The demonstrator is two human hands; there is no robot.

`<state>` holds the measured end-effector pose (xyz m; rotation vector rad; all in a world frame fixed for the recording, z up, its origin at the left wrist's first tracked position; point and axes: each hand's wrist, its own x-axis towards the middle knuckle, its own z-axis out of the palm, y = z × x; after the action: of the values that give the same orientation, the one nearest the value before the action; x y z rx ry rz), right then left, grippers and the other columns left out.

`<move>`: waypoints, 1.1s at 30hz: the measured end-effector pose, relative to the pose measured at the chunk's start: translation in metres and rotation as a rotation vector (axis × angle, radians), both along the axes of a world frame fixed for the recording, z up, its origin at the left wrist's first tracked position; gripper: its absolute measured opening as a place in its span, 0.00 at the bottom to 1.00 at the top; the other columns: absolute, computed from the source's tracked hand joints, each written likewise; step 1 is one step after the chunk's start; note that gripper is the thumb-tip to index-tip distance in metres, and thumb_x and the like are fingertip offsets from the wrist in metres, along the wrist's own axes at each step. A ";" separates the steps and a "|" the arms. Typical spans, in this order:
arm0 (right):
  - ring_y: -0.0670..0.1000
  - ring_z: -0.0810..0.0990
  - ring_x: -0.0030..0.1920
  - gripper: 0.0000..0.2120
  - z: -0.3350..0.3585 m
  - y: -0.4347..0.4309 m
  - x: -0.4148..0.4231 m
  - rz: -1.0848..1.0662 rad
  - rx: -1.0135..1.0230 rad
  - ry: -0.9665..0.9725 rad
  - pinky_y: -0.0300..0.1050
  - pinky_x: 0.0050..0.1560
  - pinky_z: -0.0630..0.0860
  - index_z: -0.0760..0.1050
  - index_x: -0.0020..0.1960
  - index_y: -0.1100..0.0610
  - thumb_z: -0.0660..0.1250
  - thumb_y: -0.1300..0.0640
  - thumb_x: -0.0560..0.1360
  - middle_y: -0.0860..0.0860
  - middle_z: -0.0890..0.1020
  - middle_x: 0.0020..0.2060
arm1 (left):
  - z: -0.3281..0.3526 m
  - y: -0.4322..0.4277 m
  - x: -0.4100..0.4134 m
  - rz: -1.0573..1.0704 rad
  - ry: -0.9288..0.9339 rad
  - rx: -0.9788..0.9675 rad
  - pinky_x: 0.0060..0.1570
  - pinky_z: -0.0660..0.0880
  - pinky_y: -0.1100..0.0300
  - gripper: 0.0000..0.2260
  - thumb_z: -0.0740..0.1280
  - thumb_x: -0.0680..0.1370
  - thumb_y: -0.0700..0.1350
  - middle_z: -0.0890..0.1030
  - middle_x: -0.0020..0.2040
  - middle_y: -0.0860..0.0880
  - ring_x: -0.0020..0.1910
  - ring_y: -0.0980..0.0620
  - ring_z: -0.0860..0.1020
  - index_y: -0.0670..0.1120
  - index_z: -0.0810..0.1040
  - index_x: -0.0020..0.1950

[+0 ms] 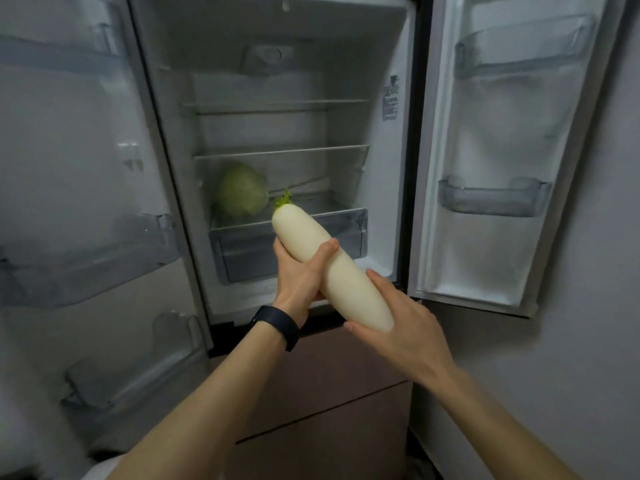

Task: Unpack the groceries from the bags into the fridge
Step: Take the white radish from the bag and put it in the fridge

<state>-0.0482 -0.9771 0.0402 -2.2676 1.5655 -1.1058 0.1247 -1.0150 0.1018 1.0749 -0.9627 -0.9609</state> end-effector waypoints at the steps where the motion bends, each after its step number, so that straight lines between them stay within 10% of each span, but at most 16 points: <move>1: 0.41 0.70 0.52 0.45 0.003 -0.017 -0.005 0.007 0.005 0.002 0.38 0.47 0.68 0.52 0.79 0.37 0.68 0.29 0.69 0.41 0.72 0.66 | 0.002 -0.016 -0.004 0.003 0.009 0.010 0.36 0.82 0.50 0.39 0.76 0.71 0.51 0.76 0.58 0.50 0.51 0.49 0.81 0.57 0.56 0.75; 14: 0.51 0.78 0.54 0.37 -0.004 -0.187 -0.010 -0.005 -0.160 0.057 0.47 0.48 0.78 0.54 0.80 0.46 0.60 0.33 0.77 0.51 0.74 0.65 | 0.010 -0.222 -0.004 -0.035 0.009 0.157 0.38 0.83 0.45 0.34 0.74 0.72 0.58 0.79 0.57 0.46 0.50 0.44 0.82 0.53 0.60 0.71; 19: 0.48 0.77 0.55 0.35 0.011 -0.254 0.008 -0.072 -0.119 -0.045 0.38 0.51 0.69 0.55 0.80 0.45 0.61 0.36 0.78 0.50 0.75 0.67 | 0.032 -0.306 0.036 -0.050 -0.680 0.107 0.54 0.79 0.45 0.32 0.55 0.76 0.72 0.79 0.63 0.46 0.57 0.42 0.80 0.53 0.71 0.71; 25: 0.52 0.76 0.49 0.31 0.045 -0.344 0.030 -0.191 -0.065 -0.037 0.46 0.49 0.70 0.56 0.79 0.44 0.58 0.37 0.80 0.55 0.78 0.59 | -0.003 -0.389 0.083 0.022 -1.626 0.075 0.70 0.63 0.43 0.26 0.47 0.82 0.64 0.71 0.73 0.46 0.71 0.44 0.68 0.53 0.71 0.72; 33: 0.64 0.79 0.56 0.26 0.060 -0.456 0.056 -0.301 -0.013 0.056 0.52 0.55 0.73 0.64 0.75 0.44 0.61 0.39 0.79 0.61 0.81 0.57 | -0.027 -0.416 0.090 -0.080 -1.630 0.186 0.75 0.49 0.42 0.29 0.44 0.81 0.65 0.53 0.81 0.50 0.79 0.49 0.52 0.54 0.54 0.80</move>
<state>0.0078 -1.4333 0.0997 -2.1359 1.9771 -1.1291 0.2147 -1.4313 0.0744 1.9975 -2.2157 -0.0077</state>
